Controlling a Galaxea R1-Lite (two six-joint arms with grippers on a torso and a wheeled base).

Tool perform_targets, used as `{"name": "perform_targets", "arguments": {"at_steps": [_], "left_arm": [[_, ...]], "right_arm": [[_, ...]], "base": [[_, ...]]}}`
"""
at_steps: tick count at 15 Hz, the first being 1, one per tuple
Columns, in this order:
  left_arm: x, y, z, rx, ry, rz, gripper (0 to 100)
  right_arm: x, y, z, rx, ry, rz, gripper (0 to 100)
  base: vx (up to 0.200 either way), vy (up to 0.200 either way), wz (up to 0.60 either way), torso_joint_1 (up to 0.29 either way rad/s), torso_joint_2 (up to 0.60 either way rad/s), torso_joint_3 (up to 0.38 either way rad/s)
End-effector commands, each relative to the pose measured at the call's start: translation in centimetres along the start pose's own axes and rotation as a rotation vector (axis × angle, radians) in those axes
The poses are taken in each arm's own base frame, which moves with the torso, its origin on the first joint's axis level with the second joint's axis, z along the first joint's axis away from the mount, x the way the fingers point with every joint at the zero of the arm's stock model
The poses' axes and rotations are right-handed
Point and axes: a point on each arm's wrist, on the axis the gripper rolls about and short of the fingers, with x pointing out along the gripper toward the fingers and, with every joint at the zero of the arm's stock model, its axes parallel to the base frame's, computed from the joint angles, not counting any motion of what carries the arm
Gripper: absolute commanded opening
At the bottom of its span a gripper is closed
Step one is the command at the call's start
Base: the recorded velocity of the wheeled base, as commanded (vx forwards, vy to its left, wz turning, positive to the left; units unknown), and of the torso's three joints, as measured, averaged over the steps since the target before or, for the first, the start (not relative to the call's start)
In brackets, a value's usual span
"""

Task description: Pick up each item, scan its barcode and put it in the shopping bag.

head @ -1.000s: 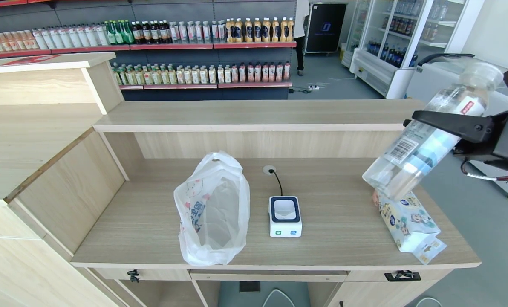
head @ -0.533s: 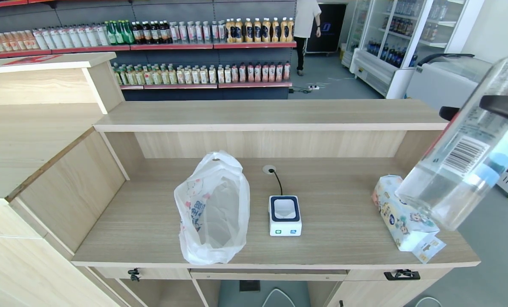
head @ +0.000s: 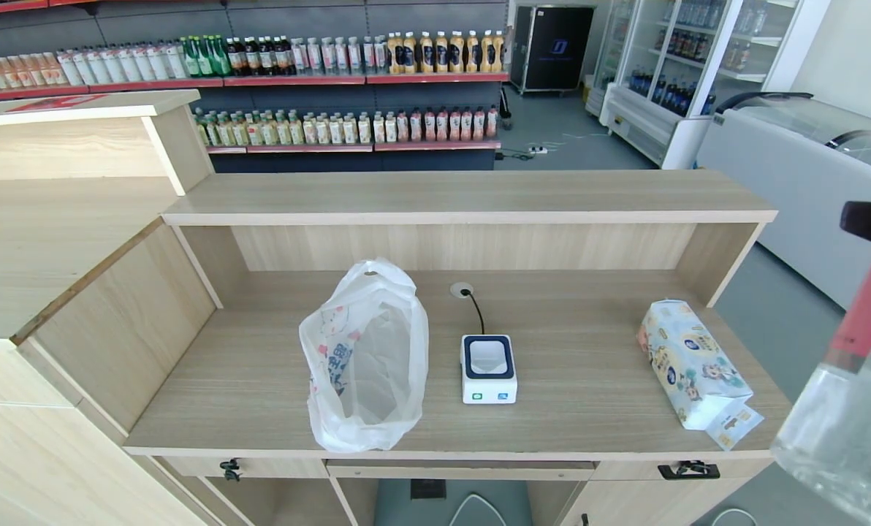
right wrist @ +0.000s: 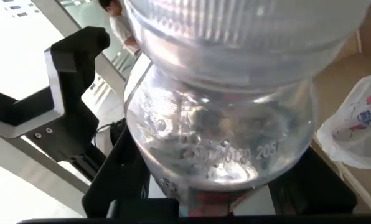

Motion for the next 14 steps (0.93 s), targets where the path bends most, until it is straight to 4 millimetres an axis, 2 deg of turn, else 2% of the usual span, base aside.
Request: {"name": "perform_targets", "arguments": {"at_steps": [1,9,14], "left_arm": [[0.0,0.0,0.0,0.0,0.0,0.001,100],[0.0,0.0,0.0,0.0,0.0,0.001,100],[0.0,0.0,0.0,0.0,0.0,0.001,100]], "right_arm": [[0.0,1.0,0.0,-0.023,0.016,0.034,0],[0.2,1.2,0.6,-0.042,0.049,0.074,0],[1.0,0.4,2.9,-0.062,0.045,0.092,0]], "base": [[0.0,0.0,0.0,0.0,0.0,0.0],[0.0,0.0,0.0,0.0,0.0,0.0],[0.0,0.0,0.0,0.0,0.0,0.0]]}}
